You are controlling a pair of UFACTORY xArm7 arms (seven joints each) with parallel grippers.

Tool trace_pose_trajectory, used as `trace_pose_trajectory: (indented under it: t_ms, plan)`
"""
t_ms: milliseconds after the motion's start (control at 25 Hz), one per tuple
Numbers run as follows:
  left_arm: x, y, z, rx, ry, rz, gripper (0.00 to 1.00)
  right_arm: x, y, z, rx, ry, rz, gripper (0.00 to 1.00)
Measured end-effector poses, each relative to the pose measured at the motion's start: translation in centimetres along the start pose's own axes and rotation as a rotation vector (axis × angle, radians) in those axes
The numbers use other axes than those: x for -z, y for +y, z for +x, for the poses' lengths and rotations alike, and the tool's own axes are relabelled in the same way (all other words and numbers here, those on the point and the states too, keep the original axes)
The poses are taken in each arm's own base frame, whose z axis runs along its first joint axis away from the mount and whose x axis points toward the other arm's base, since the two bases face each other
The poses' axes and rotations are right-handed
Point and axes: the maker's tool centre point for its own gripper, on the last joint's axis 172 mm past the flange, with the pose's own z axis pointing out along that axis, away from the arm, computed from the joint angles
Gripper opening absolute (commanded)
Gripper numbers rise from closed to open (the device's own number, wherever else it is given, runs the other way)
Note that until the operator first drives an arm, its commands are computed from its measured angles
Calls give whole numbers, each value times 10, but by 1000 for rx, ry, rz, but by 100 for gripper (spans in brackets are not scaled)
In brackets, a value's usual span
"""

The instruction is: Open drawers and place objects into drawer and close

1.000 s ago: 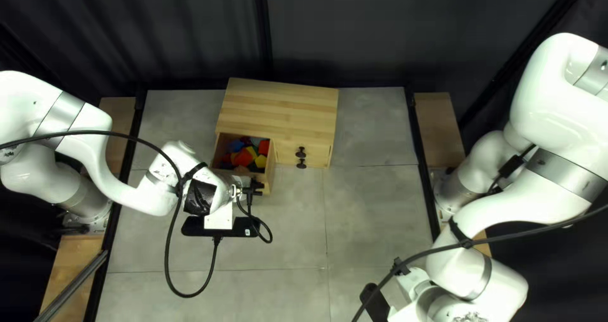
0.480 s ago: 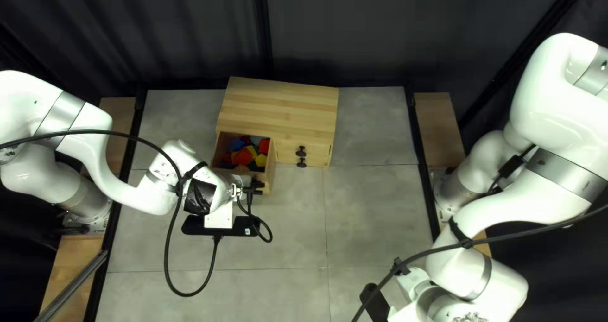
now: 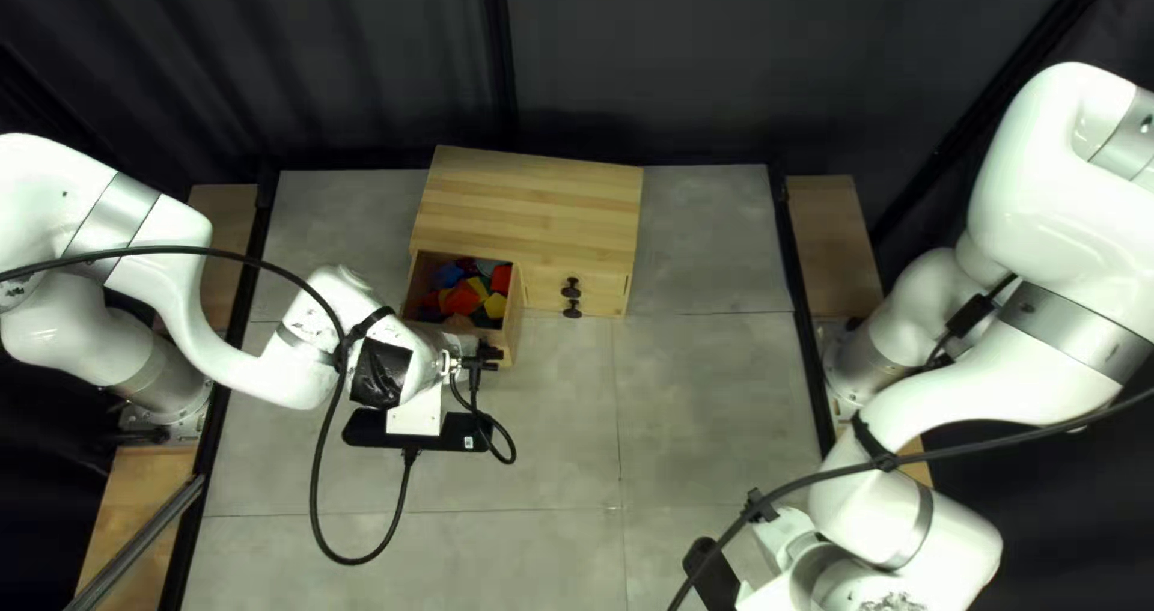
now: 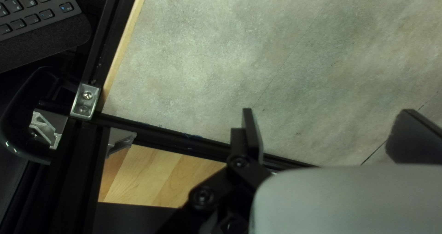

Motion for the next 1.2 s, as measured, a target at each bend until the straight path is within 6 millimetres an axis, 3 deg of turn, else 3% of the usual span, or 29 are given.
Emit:
trace_pose_trajectory:
  t_ms: [880,1200]
  plan:
    - [3,0,-16,-9,-11,-1,100,0,0,0,0,0,0,100]
    - [1,-2,-11,18,-9,-3,100,0,0,0,0,0,0,100]
